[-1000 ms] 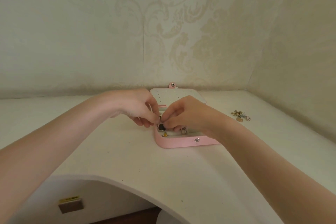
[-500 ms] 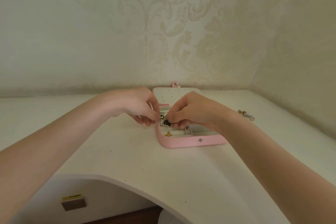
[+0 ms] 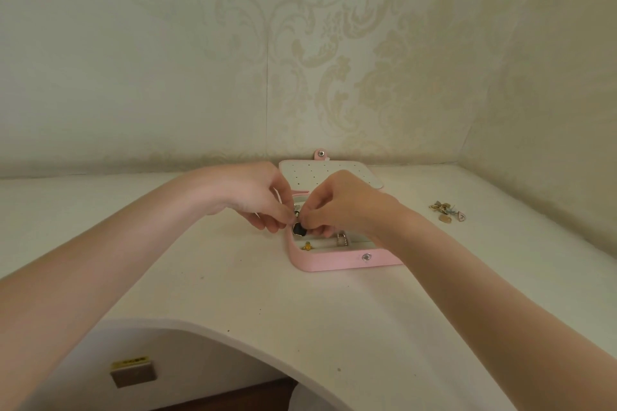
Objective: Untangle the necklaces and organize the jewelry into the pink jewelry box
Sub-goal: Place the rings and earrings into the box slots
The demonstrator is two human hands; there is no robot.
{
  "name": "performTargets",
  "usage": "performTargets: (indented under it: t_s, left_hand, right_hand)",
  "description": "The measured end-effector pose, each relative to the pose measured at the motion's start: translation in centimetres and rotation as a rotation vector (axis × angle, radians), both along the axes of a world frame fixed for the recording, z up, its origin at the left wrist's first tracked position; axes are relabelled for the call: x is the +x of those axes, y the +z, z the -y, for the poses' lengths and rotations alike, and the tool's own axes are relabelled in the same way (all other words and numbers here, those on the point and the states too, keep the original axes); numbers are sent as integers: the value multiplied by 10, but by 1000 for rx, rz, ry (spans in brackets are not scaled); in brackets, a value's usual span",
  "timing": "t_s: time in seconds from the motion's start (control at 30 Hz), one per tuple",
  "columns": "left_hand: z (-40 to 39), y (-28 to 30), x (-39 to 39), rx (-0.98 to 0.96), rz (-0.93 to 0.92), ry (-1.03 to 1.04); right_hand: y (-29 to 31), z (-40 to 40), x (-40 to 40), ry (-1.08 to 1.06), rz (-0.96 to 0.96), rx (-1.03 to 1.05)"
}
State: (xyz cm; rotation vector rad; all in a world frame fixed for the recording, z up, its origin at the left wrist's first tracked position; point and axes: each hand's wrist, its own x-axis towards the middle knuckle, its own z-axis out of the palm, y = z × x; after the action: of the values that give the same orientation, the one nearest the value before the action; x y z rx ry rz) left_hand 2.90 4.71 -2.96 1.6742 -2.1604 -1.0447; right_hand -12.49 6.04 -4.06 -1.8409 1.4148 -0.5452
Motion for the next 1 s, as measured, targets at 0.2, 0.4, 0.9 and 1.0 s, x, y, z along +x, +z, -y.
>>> performTargets:
  t_s: [0.2, 0.4, 0.9, 1.0]
  left_hand:
    - [1, 0, -1, 8, -7, 2]
    - [3, -1, -1, 8, -2, 3]
    - [8, -7, -8, -41, 18, 26]
    - [10, -6, -8, -35, 25, 9]
  right_hand:
    - [0, -1, 1, -15, -58, -21]
    - [-3, -3, 4, -19, -104, -90]
    - [0, -5, -4, -11, -158, -78]
    - [0, -5, -3, 5, -158, -77]
